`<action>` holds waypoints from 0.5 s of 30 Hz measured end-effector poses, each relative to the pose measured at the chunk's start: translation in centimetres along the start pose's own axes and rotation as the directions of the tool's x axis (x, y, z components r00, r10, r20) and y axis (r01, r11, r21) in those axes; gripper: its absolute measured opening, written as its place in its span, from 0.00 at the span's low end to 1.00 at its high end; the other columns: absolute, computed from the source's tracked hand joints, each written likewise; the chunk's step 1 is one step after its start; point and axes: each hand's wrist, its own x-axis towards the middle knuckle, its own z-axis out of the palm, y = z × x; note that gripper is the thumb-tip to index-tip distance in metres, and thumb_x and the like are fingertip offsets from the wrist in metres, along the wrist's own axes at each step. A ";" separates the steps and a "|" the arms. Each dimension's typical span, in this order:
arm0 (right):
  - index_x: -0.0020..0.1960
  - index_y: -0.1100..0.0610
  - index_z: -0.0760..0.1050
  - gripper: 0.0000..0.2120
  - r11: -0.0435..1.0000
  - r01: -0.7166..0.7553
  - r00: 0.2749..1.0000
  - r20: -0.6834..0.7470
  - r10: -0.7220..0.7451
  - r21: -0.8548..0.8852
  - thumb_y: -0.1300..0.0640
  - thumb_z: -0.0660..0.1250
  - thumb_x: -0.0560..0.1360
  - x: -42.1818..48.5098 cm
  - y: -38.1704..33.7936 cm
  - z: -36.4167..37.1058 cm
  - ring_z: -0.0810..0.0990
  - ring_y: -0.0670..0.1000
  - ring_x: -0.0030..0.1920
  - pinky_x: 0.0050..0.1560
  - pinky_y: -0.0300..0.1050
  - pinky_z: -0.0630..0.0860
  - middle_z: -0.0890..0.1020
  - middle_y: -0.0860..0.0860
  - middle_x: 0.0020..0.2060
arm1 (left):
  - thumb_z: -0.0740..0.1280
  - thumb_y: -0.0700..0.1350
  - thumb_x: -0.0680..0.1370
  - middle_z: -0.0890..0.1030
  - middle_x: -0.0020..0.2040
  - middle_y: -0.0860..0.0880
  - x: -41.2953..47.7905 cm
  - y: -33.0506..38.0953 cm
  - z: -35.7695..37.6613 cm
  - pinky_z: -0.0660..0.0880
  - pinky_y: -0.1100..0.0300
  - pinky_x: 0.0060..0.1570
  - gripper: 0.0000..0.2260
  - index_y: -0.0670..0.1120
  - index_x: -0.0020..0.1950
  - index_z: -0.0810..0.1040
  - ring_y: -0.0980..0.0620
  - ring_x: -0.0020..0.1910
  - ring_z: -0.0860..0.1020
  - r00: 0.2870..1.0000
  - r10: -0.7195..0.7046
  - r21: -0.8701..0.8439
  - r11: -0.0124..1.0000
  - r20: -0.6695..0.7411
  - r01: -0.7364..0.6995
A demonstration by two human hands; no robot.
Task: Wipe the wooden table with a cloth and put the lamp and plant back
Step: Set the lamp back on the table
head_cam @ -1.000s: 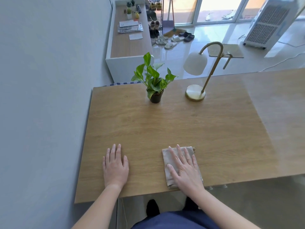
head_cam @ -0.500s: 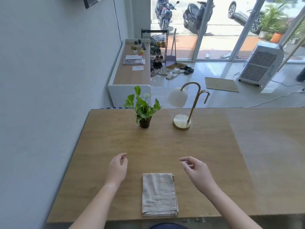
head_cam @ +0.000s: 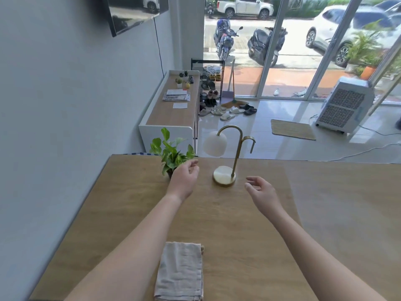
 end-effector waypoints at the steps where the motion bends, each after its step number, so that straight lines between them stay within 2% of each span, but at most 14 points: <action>1: 0.67 0.52 0.81 0.14 1.000 0.006 1.000 0.002 -0.006 0.004 0.52 0.70 0.82 1.1 -0.1 -0.3 0.83 0.47 0.54 0.49 0.41 0.75 0.83 0.43 0.54 | 0.64 0.49 0.87 0.82 0.69 0.50 0.8 1.2 0.4 0.75 0.52 0.70 0.16 0.49 0.74 0.78 0.52 0.68 0.79 1.000 0.025 0.009 1.000 -0.007 -0.025; 6: 0.71 0.54 0.78 0.18 1.000 -0.012 1.000 0.000 0.012 0.014 0.51 0.70 0.83 5.8 -0.1 0.0 0.81 0.50 0.63 0.59 0.47 0.76 0.83 0.50 0.64 | 0.64 0.47 0.87 0.77 0.74 0.49 4.5 5.6 1.4 0.68 0.57 0.73 0.18 0.47 0.77 0.75 0.51 0.73 0.73 0.982 0.176 0.110 0.980 -0.062 -0.169; 10: 0.75 0.56 0.74 0.23 0.998 -0.058 0.998 0.031 0.059 -0.020 0.51 0.70 0.83 9.7 0.7 0.9 0.79 0.54 0.68 0.67 0.51 0.75 0.79 0.55 0.70 | 0.66 0.47 0.86 0.77 0.73 0.48 8.1 7.4 3.0 0.69 0.52 0.76 0.19 0.46 0.77 0.75 0.50 0.73 0.74 0.959 0.277 0.186 0.947 -0.063 -0.261; 15: 0.81 0.54 0.67 0.30 0.989 -0.095 0.987 0.121 0.109 -0.117 0.46 0.69 0.83 13.9 1.4 2.4 0.73 0.57 0.76 0.74 0.56 0.71 0.73 0.55 0.78 | 0.67 0.46 0.86 0.79 0.72 0.48 11.3 8.5 4.6 0.70 0.54 0.75 0.19 0.46 0.77 0.76 0.51 0.73 0.75 0.940 0.340 0.229 0.916 -0.014 -0.328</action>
